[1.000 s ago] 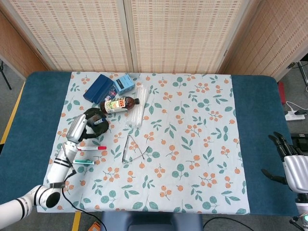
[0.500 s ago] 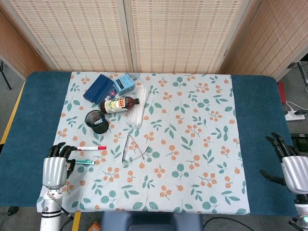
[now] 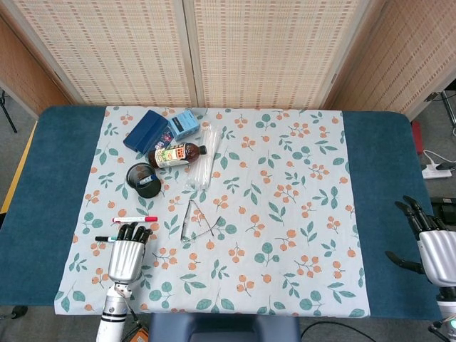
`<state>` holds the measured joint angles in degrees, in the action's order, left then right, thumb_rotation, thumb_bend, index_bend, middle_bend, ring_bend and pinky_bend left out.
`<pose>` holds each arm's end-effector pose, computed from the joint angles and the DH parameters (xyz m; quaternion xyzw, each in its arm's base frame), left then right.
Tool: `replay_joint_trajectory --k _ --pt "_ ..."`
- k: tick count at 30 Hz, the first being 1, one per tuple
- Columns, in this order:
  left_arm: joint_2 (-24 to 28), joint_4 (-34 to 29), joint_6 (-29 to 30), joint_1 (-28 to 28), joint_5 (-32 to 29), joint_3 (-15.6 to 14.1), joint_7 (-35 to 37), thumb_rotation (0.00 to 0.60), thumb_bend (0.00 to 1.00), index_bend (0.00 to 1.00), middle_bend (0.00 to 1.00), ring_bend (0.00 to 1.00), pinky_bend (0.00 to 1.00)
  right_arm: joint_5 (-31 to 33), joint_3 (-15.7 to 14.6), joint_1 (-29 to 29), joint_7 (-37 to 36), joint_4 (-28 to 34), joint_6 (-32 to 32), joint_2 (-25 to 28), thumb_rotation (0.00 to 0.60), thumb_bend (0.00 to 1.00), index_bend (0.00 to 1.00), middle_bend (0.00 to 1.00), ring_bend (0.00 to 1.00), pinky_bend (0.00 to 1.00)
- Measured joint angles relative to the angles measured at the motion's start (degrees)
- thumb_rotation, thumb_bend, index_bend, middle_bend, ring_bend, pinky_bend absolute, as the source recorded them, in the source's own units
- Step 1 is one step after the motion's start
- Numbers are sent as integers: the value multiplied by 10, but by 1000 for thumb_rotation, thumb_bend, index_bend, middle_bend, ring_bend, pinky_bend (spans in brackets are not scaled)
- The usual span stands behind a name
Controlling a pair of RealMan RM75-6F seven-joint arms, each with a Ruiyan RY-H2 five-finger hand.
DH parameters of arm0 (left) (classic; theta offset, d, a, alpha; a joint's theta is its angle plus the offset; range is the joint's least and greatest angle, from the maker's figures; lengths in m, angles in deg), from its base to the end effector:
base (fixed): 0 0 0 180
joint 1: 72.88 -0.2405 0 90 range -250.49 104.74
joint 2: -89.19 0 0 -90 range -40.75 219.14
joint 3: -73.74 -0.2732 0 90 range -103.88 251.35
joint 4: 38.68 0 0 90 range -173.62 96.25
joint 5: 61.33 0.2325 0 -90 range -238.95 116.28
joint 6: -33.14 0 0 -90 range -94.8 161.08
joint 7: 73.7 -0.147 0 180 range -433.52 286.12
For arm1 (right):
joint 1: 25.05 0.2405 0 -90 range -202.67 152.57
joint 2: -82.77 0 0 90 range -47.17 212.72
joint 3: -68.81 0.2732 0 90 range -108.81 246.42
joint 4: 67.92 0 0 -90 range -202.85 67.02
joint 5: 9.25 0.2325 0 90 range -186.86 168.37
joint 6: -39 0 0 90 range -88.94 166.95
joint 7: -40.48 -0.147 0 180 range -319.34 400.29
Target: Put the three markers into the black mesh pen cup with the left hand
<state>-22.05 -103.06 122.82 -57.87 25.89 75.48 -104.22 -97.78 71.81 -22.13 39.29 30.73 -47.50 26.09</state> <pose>-0.2320 0.2207 -0.0863 -0.6478 -0.2592 -0.3942 0.5982 -0.3196 -0.1755 0.1794 0.5973 -0.3792 0.3970 0.5847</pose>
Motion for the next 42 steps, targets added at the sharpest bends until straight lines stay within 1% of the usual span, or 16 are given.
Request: replay_joint_trajectory --k 5,7,10,19,24,31,42 --pt "-15 38 -24 14 -8 18 5 600 299 394 369 233 261 -2 0 0 -3 0 -2 1 600 0 147 61 279 303" --pt "-19 54 -31 18 -15 29 13 600 298 394 371 234 261 -1 0 0 -2 -1 -2 1 600 0 147 61 279 303" --pt "-21 70 -36 20 -24 38 27 600 298 394 375 234 261 -1 0 1 -1 -1 1 0 600 0 147 61 279 303" --pt "-20 91 -34 8 -29 36 53 600 299 394 377 238 261 1 0 2 4 -1 3 -3 600 0 147 61 279 303" --pt "-20 93 -34 3 -30 32 45 600 299 393 371 238 260 -1 -1 3 5 -1 5 -3 600 0 147 61 279 303" --pt "-19 97 -59 -1 -46 30 31 600 298 380 354 237 251 -1 -1 3 5 -1 4 -3 600 0 147 61 279 303" --pt "-14 97 -65 4 -49 37 20 600 297 379 359 236 250 0 -1 4 5 -2 6 -4 600 0 147 61 279 303"
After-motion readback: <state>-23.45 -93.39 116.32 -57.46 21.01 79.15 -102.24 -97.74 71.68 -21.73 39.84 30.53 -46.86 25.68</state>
